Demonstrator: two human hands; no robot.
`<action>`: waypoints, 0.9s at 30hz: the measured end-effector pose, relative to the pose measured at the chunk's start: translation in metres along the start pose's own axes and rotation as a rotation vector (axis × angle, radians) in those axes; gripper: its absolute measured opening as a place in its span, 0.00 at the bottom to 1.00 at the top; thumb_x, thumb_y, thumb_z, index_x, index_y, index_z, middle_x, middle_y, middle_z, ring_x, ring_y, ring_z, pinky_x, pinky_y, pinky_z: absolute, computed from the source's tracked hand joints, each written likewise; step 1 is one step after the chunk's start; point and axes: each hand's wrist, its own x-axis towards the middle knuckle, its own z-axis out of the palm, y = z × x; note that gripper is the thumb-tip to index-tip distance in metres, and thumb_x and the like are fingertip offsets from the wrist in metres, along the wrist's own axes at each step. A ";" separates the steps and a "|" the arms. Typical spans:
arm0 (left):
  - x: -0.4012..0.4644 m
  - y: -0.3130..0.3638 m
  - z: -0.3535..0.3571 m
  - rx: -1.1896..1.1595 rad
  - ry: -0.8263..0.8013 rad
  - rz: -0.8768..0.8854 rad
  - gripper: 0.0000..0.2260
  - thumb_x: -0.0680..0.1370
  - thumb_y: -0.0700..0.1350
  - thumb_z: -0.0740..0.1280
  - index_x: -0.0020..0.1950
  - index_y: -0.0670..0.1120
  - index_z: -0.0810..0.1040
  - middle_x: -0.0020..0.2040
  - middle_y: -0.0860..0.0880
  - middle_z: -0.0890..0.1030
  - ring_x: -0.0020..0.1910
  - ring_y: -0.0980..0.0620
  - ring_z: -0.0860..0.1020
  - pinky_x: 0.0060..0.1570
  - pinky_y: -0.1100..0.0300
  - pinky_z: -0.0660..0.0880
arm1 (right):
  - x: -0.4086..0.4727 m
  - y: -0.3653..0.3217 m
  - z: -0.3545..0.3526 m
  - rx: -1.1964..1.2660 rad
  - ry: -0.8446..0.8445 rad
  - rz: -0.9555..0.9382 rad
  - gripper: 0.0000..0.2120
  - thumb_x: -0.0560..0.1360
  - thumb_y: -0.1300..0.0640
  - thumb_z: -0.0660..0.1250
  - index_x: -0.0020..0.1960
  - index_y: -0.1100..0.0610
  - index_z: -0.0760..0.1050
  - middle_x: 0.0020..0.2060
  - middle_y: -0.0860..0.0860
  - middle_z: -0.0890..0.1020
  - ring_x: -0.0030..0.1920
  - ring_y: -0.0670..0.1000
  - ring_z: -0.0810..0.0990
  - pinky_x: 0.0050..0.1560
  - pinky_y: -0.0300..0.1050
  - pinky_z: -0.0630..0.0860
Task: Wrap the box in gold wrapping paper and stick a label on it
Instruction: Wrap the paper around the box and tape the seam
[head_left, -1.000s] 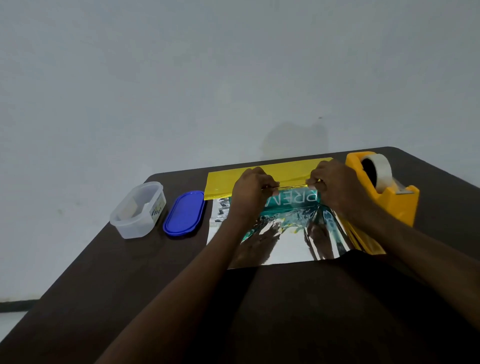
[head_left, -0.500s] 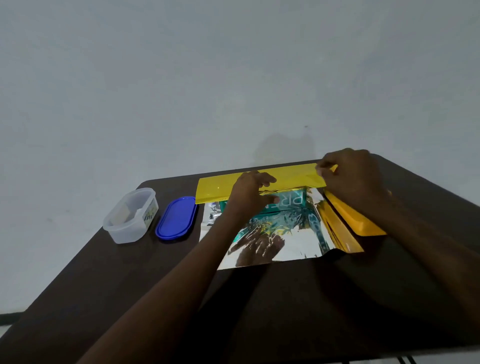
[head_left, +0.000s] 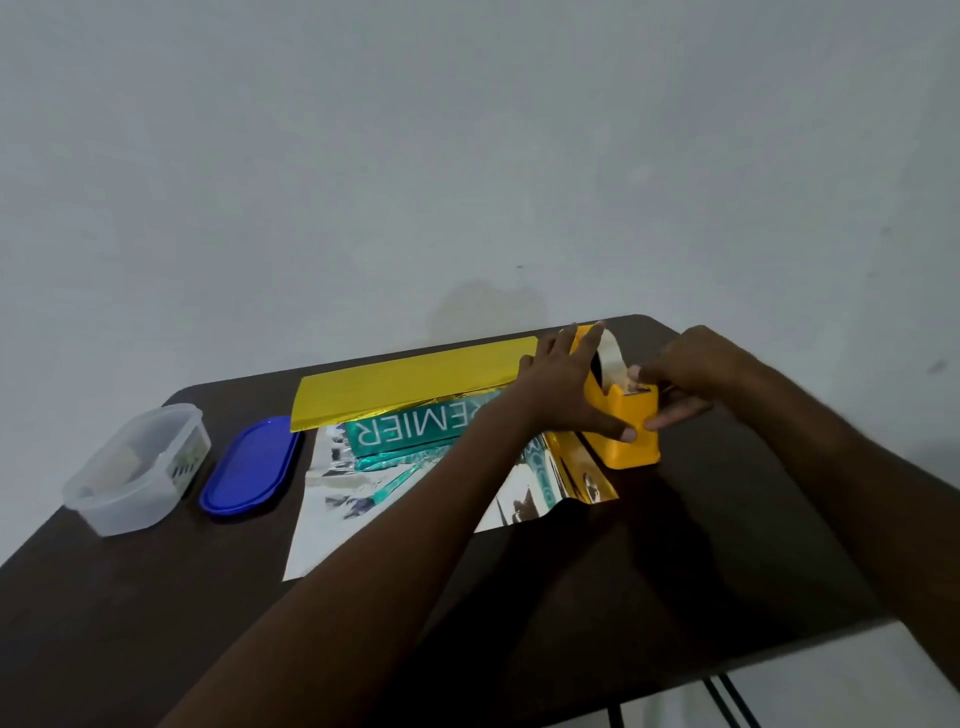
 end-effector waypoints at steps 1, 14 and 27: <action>0.002 -0.001 0.000 0.002 -0.011 -0.005 0.58 0.63 0.67 0.75 0.80 0.53 0.41 0.80 0.45 0.45 0.78 0.41 0.44 0.72 0.36 0.50 | 0.000 0.000 0.000 0.035 -0.009 0.023 0.16 0.77 0.57 0.70 0.58 0.66 0.74 0.53 0.63 0.79 0.42 0.62 0.84 0.34 0.48 0.83; 0.004 -0.008 0.006 0.022 -0.016 -0.020 0.59 0.62 0.69 0.75 0.79 0.56 0.39 0.80 0.46 0.43 0.78 0.40 0.43 0.73 0.37 0.48 | -0.014 0.023 0.013 0.481 0.126 -0.150 0.02 0.72 0.65 0.69 0.42 0.62 0.76 0.49 0.60 0.78 0.55 0.61 0.79 0.47 0.67 0.80; 0.006 -0.012 0.006 0.063 0.009 0.028 0.58 0.61 0.69 0.75 0.79 0.56 0.42 0.80 0.46 0.47 0.78 0.40 0.45 0.72 0.36 0.50 | -0.013 0.077 0.041 0.616 0.284 -0.177 0.05 0.74 0.61 0.72 0.40 0.59 0.78 0.43 0.58 0.81 0.44 0.54 0.81 0.48 0.53 0.82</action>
